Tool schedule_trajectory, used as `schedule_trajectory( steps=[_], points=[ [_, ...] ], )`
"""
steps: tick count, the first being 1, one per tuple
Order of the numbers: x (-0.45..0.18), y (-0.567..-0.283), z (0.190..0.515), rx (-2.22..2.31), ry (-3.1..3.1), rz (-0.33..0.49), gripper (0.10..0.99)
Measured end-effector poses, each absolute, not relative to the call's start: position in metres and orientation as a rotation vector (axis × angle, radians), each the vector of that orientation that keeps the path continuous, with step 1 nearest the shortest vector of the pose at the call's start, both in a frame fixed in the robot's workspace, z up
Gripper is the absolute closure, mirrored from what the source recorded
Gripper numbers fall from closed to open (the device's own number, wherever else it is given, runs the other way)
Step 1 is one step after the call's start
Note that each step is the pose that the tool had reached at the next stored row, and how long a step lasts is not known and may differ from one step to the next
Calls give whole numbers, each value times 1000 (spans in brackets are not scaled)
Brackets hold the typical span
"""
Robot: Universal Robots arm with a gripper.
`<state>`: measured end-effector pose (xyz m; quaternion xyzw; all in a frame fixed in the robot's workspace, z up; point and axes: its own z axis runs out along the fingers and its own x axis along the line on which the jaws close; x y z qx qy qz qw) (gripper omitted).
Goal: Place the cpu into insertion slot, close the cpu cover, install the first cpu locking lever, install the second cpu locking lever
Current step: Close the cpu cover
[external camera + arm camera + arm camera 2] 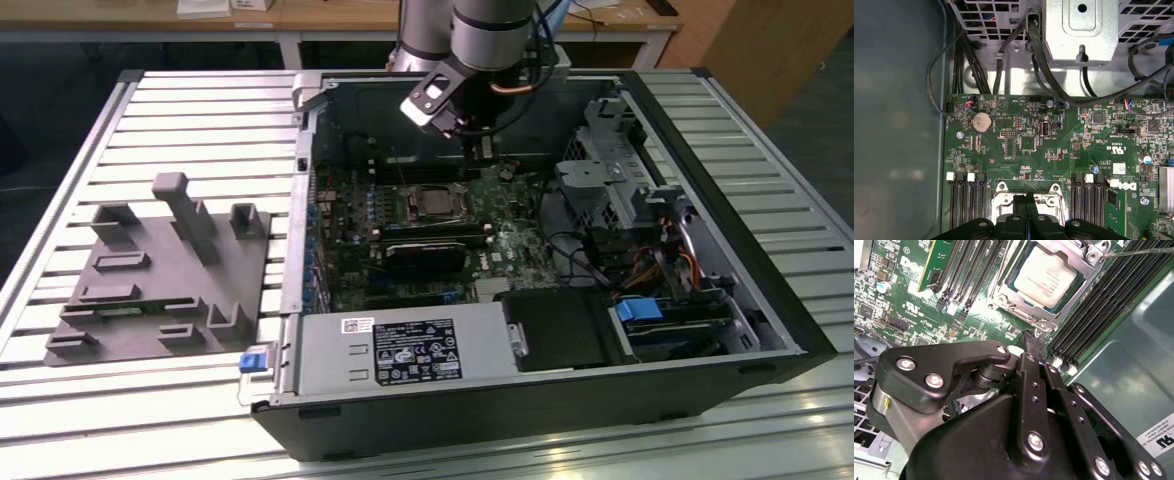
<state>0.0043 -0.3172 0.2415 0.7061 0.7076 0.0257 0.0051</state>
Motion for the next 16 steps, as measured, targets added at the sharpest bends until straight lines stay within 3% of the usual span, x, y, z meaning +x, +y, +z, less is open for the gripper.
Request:
schedule_trajectory(
  steps=[16],
  points=[
    [1, -317, 242, 2212, 2216, 81, 973]
  ],
)
